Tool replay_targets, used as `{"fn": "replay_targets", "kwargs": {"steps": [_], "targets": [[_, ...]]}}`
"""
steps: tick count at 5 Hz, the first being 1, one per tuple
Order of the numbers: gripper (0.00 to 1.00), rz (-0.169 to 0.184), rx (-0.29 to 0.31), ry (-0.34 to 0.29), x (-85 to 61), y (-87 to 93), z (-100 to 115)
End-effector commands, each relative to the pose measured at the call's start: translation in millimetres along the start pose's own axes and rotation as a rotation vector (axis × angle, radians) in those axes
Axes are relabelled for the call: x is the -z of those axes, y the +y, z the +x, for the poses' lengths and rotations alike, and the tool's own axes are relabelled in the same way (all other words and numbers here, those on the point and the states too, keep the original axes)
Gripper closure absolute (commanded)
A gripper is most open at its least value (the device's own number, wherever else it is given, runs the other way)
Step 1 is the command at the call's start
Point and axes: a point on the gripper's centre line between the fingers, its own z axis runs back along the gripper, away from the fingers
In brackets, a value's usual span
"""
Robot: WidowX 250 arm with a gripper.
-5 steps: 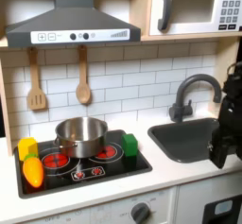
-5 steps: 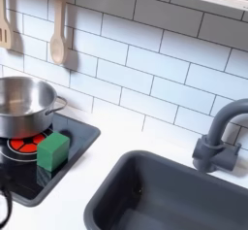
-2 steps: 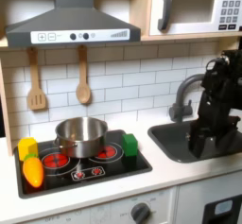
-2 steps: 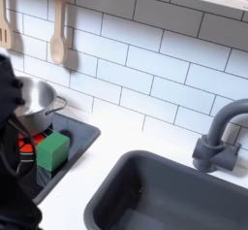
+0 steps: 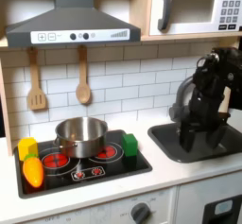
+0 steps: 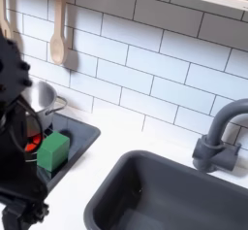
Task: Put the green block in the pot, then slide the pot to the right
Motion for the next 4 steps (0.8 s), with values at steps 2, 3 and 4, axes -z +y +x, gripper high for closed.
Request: {"fn": "replay_targets", "kwargs": {"steps": [2, 3, 4], "targets": [[0.0, 0.022, -0.01, -0.017, 13.1, 8.7, 35.6], [0.0, 0.027, -0.005, -0.016, 16.1, 9.4, 44.0], [0.0, 0.029, -0.013, -0.019, 18.4, 10.2, 53.3]]}}
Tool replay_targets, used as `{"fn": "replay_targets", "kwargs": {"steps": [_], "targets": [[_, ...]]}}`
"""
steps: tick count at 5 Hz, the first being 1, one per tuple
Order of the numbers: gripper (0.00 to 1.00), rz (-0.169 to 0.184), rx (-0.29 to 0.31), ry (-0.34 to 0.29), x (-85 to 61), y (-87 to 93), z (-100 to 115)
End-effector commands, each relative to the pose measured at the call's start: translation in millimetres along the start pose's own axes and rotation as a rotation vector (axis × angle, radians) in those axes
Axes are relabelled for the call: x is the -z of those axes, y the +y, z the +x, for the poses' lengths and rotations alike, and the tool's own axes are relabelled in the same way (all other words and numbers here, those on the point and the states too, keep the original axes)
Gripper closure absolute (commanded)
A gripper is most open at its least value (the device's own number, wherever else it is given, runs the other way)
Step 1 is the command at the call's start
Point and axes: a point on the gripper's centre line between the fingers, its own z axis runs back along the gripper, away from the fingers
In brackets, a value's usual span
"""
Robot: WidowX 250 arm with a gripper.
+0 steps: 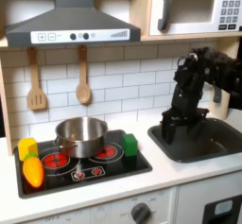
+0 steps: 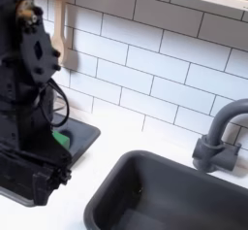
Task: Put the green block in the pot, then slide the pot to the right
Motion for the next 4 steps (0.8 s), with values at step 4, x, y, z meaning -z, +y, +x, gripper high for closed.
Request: {"fn": "replay_targets", "kwargs": {"steps": [4], "targets": [[0.0, 0.033, -0.035, -0.01, 2.9, 20.6, 42.0]]}}
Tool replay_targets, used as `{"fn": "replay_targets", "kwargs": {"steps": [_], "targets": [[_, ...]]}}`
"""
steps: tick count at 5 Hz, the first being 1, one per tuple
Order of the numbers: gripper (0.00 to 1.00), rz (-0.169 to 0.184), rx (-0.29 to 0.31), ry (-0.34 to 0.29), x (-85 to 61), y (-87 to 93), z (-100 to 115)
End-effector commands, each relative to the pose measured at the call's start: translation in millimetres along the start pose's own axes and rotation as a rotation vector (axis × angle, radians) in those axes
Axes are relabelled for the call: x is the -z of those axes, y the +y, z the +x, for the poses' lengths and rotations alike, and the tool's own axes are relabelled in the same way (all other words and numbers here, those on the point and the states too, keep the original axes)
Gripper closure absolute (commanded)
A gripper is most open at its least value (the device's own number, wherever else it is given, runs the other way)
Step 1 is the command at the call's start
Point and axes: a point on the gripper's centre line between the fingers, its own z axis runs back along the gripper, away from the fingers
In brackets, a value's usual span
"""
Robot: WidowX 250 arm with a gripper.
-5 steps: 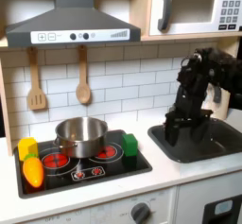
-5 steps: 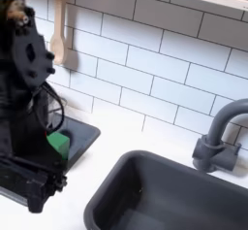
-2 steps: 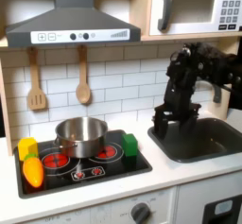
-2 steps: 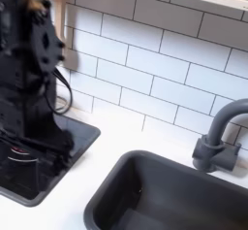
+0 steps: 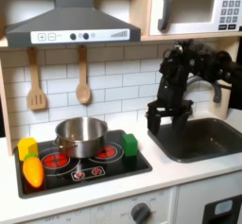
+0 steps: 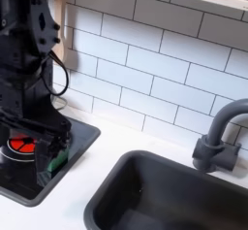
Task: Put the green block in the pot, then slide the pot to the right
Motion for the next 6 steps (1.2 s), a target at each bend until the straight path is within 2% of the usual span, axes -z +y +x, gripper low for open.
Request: {"fn": "replay_targets", "kwargs": {"steps": [1, 5, 6], "targets": [[0.0, 0.014, -0.018, -0.005, 11.0, 4.0, 23.7], [0.0, 0.028, -0.017, 0.007, 23.9, 9.9, 43.2], [0.0, 0.032, -0.027, 0.012, 27.2, 15.9, 47.2]]}}
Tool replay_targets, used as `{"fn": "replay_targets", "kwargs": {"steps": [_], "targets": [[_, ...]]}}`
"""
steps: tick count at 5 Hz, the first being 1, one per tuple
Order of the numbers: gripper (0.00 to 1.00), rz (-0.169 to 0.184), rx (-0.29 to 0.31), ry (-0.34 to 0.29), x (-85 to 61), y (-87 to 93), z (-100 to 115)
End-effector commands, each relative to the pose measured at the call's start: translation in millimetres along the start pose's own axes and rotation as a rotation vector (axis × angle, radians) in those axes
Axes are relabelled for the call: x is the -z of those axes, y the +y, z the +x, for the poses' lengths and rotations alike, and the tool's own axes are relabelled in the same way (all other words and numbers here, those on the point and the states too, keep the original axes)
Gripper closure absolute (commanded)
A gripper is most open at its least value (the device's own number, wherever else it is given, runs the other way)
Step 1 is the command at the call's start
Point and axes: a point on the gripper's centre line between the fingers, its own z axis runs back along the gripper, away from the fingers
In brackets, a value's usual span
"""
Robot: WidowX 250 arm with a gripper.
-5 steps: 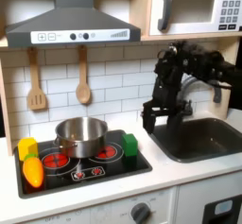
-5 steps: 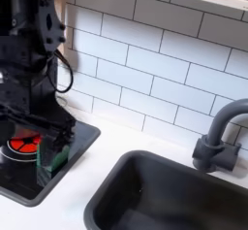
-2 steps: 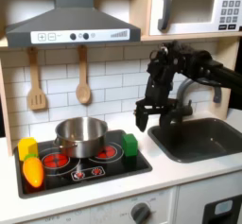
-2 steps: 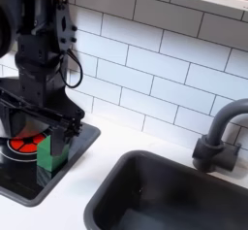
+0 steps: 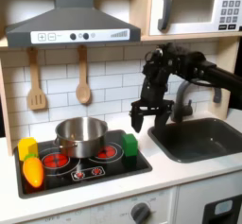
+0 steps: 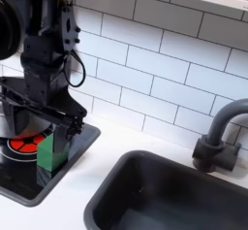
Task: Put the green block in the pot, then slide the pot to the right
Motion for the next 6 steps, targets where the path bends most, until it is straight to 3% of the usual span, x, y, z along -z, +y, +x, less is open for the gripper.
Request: {"fn": "replay_targets", "kwargs": {"steps": [1, 6], "targets": [[0.0, 0.008, -0.006, -0.004, 4.2, 6.4, 12.2], [0.0, 0.016, 0.007, 0.042, 26.8, 9.5, 27.5]]}}
